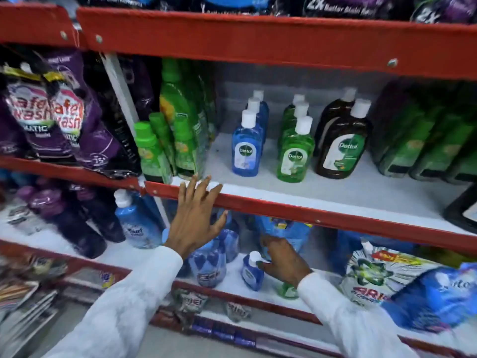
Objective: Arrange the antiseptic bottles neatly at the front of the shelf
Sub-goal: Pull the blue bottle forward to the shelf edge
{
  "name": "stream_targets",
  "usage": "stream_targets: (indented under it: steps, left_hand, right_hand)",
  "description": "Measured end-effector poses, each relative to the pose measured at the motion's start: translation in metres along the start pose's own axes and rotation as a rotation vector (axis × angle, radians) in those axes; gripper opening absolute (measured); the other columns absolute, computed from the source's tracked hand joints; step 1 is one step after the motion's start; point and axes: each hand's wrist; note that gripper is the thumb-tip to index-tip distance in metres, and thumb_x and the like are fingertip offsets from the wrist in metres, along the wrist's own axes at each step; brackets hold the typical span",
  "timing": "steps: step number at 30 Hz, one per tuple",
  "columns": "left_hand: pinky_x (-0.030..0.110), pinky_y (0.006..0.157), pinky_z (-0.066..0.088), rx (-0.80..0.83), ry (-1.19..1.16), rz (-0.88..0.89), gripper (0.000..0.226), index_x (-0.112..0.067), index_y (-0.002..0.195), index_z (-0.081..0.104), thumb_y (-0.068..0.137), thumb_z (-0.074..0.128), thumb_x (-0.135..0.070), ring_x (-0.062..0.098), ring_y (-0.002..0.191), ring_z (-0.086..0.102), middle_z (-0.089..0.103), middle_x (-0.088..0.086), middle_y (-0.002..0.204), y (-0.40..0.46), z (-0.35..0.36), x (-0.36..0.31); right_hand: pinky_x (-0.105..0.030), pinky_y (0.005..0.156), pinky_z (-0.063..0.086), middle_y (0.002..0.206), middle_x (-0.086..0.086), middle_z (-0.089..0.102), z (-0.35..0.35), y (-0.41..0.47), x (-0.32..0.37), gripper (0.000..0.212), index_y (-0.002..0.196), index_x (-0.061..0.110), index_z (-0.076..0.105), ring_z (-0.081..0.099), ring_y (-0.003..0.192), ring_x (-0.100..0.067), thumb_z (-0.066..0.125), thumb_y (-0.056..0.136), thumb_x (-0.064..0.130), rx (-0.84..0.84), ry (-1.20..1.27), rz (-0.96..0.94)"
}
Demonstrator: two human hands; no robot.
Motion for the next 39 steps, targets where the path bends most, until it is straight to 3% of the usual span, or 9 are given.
stream_targets:
  steps: [4,10,20,23,27,33,35,37,39]
  left_hand:
    - [0.064,0.122,0.019,0.01,0.026,0.021,0.065,-0.021,0.143,0.037,0.086,0.049,-0.051,0.039,0.144,0.03,0.045,0.014,0.148,-0.002,0.005,0.004]
    - [0.06,0.125,0.013,0.024,-0.026,0.042,0.066,-0.025,0.148,0.033,0.088,0.053,-0.046,0.035,0.146,0.029,0.043,0.01,0.151,-0.003,0.003,0.008]
    - [0.046,0.129,0.007,-0.007,-0.152,0.038,0.075,-0.015,0.149,0.033,0.083,0.066,-0.021,0.023,0.154,0.018,0.032,0.008,0.161,-0.009,0.001,0.031]
    - [0.043,0.129,0.006,-0.034,-0.207,-0.004,0.076,-0.015,0.148,0.035,0.079,0.068,-0.017,0.025,0.153,0.018,0.033,0.008,0.161,-0.01,0.002,0.025]
    - [0.044,0.129,0.009,-0.047,-0.246,-0.026,0.079,-0.013,0.15,0.033,0.078,0.067,-0.013,0.025,0.154,0.015,0.029,0.007,0.162,-0.012,0.001,0.019]
    - [0.039,0.129,0.005,-0.04,-0.24,-0.015,0.082,-0.018,0.154,0.025,0.081,0.064,-0.014,0.021,0.156,0.006,0.021,0.003,0.166,-0.013,0.001,0.022]
    - [0.037,0.129,0.002,-0.035,-0.24,-0.013,0.082,-0.018,0.154,0.023,0.082,0.063,-0.014,0.02,0.156,0.005,0.019,0.002,0.166,-0.013,0.003,0.023]
    - [0.036,0.128,0.0,-0.03,-0.241,-0.017,0.083,-0.019,0.155,0.022,0.082,0.061,-0.013,0.02,0.156,0.003,0.018,0.002,0.167,-0.013,0.003,0.024]
    - [0.037,0.128,0.0,-0.033,-0.247,-0.019,0.084,-0.019,0.154,0.022,0.081,0.061,-0.013,0.021,0.156,0.004,0.018,0.002,0.167,-0.012,0.004,0.024]
  right_hand:
    - [-0.034,0.071,0.044,0.099,-0.016,0.071,0.029,0.008,0.002,0.036,0.089,0.011,0.061,0.066,0.093,-0.031,0.083,0.07,0.032,0.094,0.042,0.125]
    - [-0.026,0.059,0.042,0.073,-0.002,0.07,0.042,0.006,0.003,0.03,0.072,0.013,0.066,0.067,0.073,-0.021,0.083,0.053,0.029,0.001,0.135,0.225]
    - [-0.031,0.061,0.06,0.076,0.007,0.078,-0.119,-0.018,0.077,0.046,0.086,0.024,0.073,0.073,0.068,-0.013,0.093,0.046,0.034,-0.3,0.417,0.029]
    - [-0.021,0.063,0.06,0.083,0.014,0.08,-0.171,-0.013,0.105,0.045,0.092,0.024,0.077,0.075,0.075,-0.004,0.096,0.052,0.027,-0.369,0.566,-0.099]
    - [-0.025,0.072,0.061,0.088,0.011,0.081,-0.211,0.011,0.132,0.046,0.101,0.019,0.078,0.075,0.081,-0.003,0.095,0.06,0.029,-0.44,0.503,-0.19]
    - [-0.008,0.057,0.043,0.086,0.011,0.076,-0.202,0.067,0.143,0.037,0.101,0.016,0.074,0.063,0.065,0.01,0.09,0.069,0.028,-0.318,0.234,-0.159]
    - [-0.013,0.068,0.049,0.103,0.005,0.077,-0.195,0.081,0.137,0.043,0.11,0.016,0.07,0.069,0.081,-0.001,0.088,0.072,0.027,-0.258,0.219,-0.134]
    - [-0.033,0.09,0.055,0.119,-0.002,0.074,-0.19,0.092,0.13,0.054,0.121,0.016,0.064,0.07,0.103,-0.016,0.086,0.074,0.029,-0.215,0.254,-0.105]
    - [-0.043,0.099,0.053,0.124,-0.003,0.071,-0.188,0.1,0.128,0.065,0.128,0.016,0.058,0.068,0.111,-0.021,0.087,0.073,0.033,-0.199,0.253,-0.079]
Point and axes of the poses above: each hand's wrist, its own y-axis towards the middle knuckle, its own z-axis out of the palm, x = y × z
